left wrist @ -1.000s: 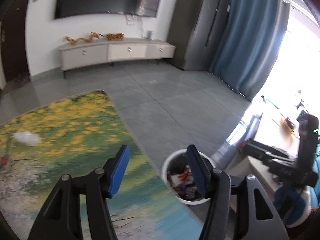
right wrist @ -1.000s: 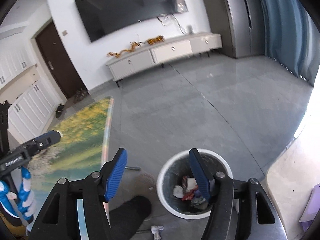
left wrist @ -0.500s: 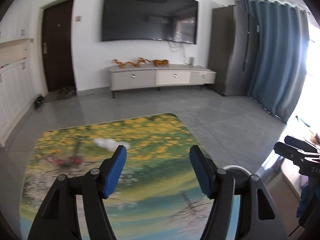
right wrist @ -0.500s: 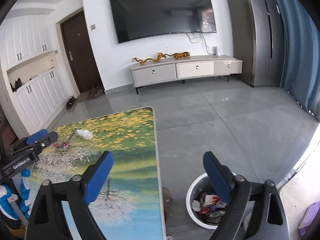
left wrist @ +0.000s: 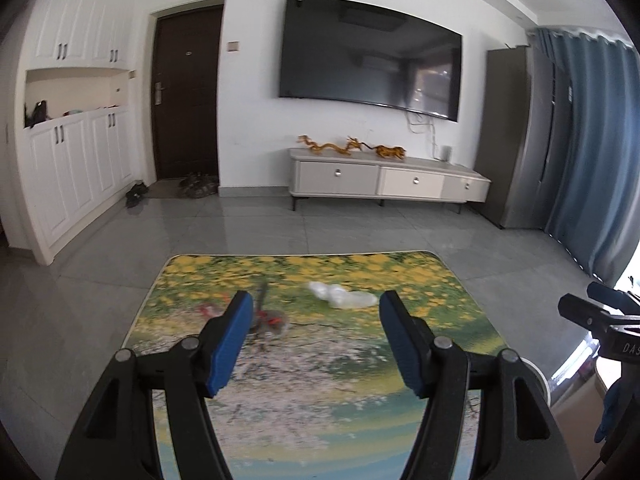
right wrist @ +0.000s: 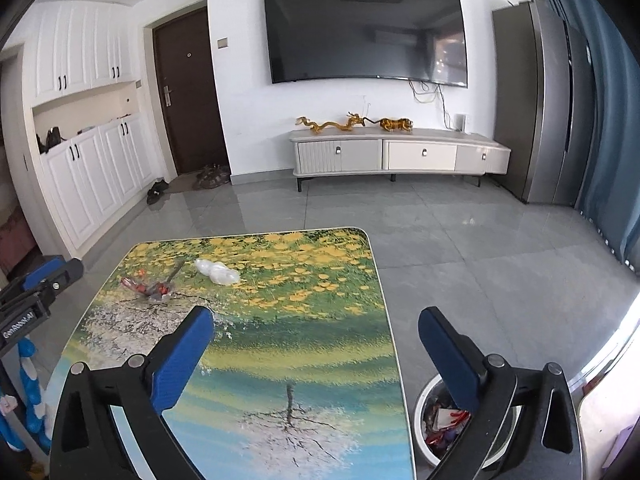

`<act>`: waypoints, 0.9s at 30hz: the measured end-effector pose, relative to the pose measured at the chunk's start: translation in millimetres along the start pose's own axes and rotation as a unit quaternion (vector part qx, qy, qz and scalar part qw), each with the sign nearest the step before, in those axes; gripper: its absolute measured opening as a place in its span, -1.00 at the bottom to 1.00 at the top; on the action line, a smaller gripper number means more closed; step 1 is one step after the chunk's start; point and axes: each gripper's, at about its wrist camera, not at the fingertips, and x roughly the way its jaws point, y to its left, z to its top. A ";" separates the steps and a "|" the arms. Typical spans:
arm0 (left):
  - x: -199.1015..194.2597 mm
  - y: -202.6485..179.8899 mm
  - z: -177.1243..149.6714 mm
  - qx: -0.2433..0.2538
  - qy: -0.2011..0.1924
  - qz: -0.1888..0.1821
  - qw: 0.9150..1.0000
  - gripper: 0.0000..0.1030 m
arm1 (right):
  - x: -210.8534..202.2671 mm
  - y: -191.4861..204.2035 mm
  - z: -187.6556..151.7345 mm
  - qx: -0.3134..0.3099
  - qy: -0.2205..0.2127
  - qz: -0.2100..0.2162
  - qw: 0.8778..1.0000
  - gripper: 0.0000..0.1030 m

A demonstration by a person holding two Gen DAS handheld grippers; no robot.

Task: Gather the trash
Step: 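Move both open tools back over the table toward the last items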

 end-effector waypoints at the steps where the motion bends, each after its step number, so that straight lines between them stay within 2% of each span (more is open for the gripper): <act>1: -0.1 7.0 -0.6 -0.005 0.000 0.003 1.000 0.24 | 1.2 4.6 0.6 -0.002 -0.001 -0.002 1.000 1.00; 12: 4.5 53.1 -11.7 -0.027 0.016 0.027 0.999 0.24 | 18.0 41.6 -2.9 -0.006 -0.002 0.002 1.000 1.00; 27: 9.7 82.8 -24.9 -0.037 0.024 0.022 0.999 0.24 | 33.7 70.7 -10.4 -0.006 0.029 0.007 1.000 1.00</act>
